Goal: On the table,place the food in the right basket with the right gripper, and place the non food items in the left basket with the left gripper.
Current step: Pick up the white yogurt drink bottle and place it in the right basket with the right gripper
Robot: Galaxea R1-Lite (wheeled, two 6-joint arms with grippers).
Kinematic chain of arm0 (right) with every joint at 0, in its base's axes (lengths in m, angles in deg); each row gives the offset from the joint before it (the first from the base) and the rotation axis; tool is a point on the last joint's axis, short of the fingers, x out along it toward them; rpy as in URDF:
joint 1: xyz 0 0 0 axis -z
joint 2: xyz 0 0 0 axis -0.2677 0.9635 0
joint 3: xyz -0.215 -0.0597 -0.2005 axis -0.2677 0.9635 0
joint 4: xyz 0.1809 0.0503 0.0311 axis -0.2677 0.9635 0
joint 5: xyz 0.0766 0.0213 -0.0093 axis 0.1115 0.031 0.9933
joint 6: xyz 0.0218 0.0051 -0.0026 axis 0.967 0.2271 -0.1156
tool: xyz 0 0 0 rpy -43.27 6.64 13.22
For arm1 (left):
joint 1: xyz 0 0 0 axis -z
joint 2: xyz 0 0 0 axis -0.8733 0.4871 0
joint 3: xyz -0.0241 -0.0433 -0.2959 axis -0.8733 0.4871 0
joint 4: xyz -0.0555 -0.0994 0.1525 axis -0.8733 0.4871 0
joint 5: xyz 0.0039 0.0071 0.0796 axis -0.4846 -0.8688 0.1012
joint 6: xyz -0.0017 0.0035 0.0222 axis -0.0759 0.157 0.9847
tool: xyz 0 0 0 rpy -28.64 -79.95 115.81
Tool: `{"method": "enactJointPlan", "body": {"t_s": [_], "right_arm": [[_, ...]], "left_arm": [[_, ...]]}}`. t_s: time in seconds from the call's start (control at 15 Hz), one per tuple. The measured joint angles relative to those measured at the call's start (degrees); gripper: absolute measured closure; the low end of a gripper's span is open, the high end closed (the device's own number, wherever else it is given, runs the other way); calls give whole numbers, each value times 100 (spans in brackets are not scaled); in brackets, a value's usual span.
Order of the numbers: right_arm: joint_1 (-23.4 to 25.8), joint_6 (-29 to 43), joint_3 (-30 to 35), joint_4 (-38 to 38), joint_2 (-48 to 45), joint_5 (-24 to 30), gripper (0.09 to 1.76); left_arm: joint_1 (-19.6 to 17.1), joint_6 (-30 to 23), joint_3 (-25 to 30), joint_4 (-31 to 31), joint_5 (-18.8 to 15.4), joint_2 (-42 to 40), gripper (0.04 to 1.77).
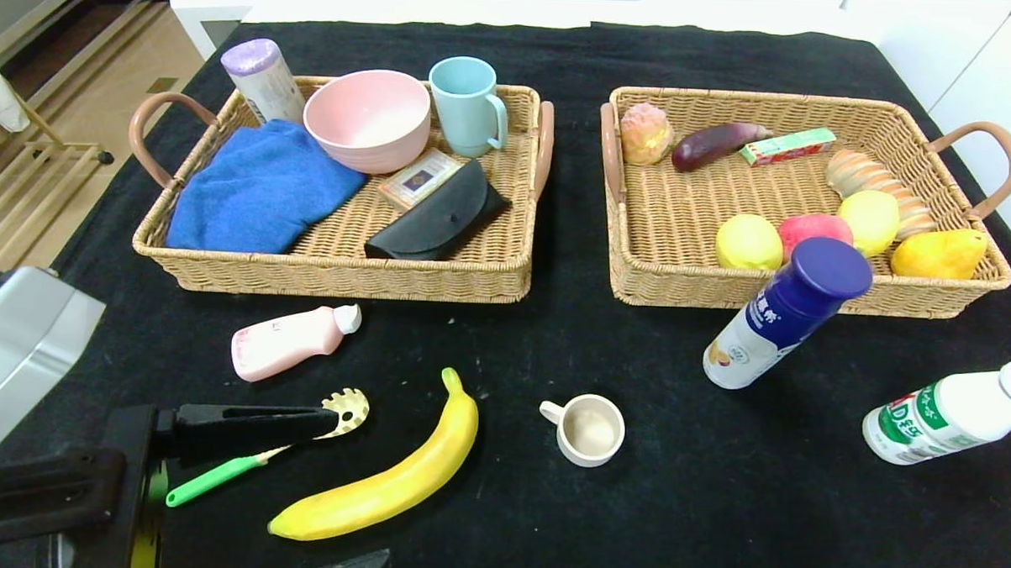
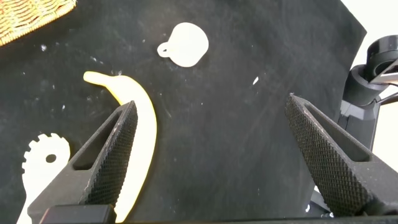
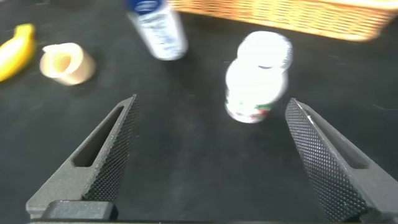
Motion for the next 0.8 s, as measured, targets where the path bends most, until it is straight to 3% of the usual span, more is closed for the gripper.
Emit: {"method": "enactJointPlan", "body": {"t_s": [0.33,0.6,0.8], "right_arm": [[-5,371,212,-271,474,-753,14],[-41,503,372,-491,858,-797,14],[-44,558,483,-1315,1246,-806,14]], "left_arm": [[43,9,24,-18,111,-28,9],[39,140,41,-24,227,-72,9],[41,166,68,-27,310,-85,9]]}}
